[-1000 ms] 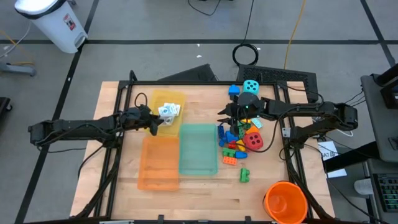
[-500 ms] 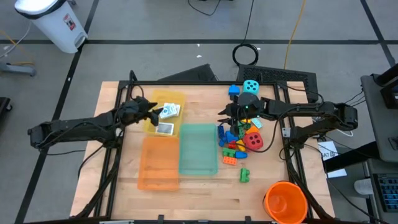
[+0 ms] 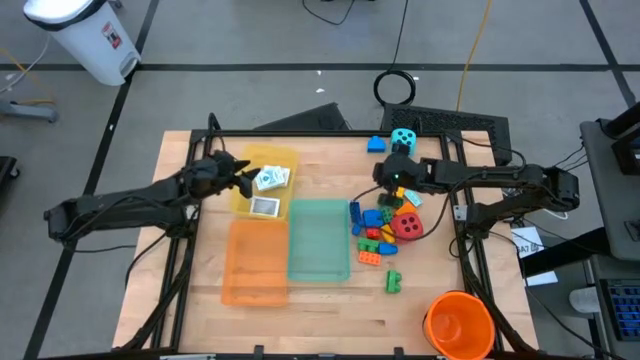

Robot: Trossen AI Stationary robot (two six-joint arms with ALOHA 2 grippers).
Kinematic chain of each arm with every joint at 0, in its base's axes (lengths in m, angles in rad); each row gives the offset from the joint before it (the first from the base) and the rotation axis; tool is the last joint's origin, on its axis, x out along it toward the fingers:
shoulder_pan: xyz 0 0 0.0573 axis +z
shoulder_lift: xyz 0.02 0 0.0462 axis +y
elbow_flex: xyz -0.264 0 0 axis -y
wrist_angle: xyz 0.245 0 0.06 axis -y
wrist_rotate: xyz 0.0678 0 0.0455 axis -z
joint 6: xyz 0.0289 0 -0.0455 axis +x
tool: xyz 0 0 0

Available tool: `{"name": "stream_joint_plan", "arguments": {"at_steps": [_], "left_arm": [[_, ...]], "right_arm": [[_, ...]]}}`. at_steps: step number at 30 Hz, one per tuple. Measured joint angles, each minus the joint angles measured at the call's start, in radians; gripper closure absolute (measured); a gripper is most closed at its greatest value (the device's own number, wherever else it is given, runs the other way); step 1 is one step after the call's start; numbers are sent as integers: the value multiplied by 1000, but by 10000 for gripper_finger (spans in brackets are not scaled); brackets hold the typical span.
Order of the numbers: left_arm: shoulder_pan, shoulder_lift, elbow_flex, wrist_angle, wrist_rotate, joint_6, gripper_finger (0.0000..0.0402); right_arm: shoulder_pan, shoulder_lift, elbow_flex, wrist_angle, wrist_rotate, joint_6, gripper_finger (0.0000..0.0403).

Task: Pick & Place Toys
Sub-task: Put the blue dice into the orange bin

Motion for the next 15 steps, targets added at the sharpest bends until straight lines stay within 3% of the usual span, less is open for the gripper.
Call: {"name": "stream_joint_plan", "arguments": {"at_steps": [4,10,15], "left_arm": [[-2,-54,0,4,37,6,163],[-2,-70,0,1,107,8,163],[-2,-70,0,0,107,-5,163]], "right_arm": [[0,0,0,-67,11,-73,299],[-44,0,0,-13,97,-92,305],[-167,26,0,-8,92,-62,246]]}}
